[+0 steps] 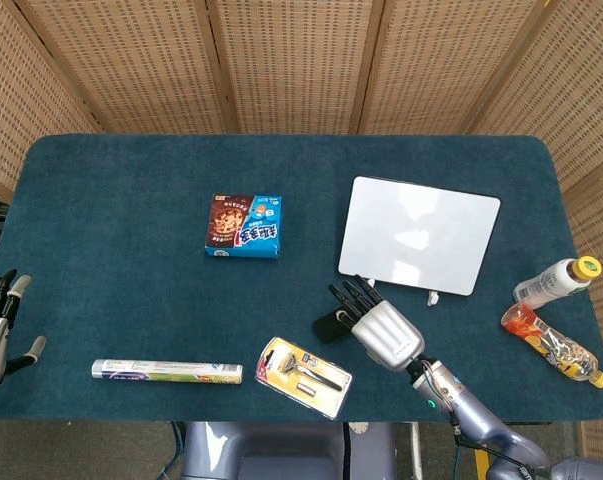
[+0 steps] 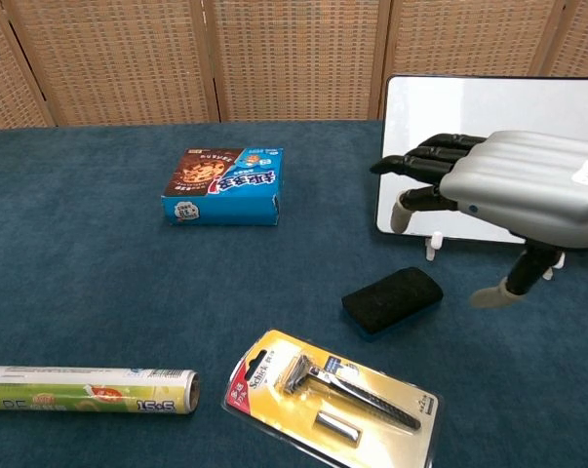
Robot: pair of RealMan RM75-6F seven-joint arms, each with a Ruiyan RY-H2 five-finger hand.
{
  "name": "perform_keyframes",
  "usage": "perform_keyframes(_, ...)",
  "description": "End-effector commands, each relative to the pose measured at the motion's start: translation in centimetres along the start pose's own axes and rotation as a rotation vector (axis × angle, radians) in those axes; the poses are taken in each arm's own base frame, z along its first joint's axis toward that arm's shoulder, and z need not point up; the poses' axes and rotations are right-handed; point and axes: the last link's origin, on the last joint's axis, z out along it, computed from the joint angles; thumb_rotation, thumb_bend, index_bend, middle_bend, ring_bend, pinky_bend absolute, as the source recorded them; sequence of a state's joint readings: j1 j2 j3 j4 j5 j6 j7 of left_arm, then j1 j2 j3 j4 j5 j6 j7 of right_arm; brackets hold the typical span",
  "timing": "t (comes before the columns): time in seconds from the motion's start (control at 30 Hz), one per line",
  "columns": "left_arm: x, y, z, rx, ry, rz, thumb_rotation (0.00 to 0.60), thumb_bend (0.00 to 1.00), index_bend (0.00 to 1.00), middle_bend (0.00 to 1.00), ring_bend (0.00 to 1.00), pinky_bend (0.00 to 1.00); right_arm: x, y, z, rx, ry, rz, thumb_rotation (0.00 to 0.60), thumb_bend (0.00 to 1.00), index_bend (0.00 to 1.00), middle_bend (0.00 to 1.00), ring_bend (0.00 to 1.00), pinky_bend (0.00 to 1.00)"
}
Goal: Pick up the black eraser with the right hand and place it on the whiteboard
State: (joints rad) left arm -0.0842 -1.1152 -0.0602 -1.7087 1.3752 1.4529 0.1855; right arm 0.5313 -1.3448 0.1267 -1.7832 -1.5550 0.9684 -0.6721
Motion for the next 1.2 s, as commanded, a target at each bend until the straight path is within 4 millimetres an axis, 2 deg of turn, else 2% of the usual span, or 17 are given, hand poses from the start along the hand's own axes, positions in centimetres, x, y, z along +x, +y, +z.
perform_keyframes(0.03, 0.0, 0.0, 0.0, 0.001, 0.000, 0.000, 0.600, 0.31, 0.00, 0.00, 0.00, 0.00, -0.4, -0.2, 0.9, 0.005, -0.012, 0.003, 0.600, 0.05, 0.29, 0.00, 0.00, 0.00)
perform_keyframes(0.23, 0.0, 0.0, 0.0, 0.004, 0.000, 0.000, 0.600, 0.31, 0.00, 0.00, 0.00, 0.00, -1.4, -0.4, 2.8, 0.004, -0.051, 0.007, 0.600, 0.05, 0.30, 0.00, 0.00, 0.00)
perform_keyframes(0.43, 0.0, -0.1, 0.0, 0.007, -0.001, -0.002, 0.600, 0.31, 0.00, 0.00, 0.00, 0.00, -2.4, -0.1, 3.9, -0.013, -0.083, 0.011, 0.600, 0.05, 0.30, 0.00, 0.00, 0.00)
perform_keyframes(0.97, -0.1, -0.1, 0.0, 0.014, -0.006, 0.003, 0.600, 0.31, 0.00, 0.00, 0.00, 0.00, -3.4, -0.1, 4.8, -0.033, -0.100, 0.021, 0.600, 0.06, 0.30, 0.00, 0.00, 0.00)
perform_keyframes(1.2, -0.1, -0.1, 0.0, 0.019, -0.007, 0.006, 0.600, 0.31, 0.00, 0.00, 0.00, 0.00, -3.8, -0.3, 5.0, -0.029, -0.109, 0.022, 0.600, 0.09, 0.30, 0.00, 0.00, 0.00)
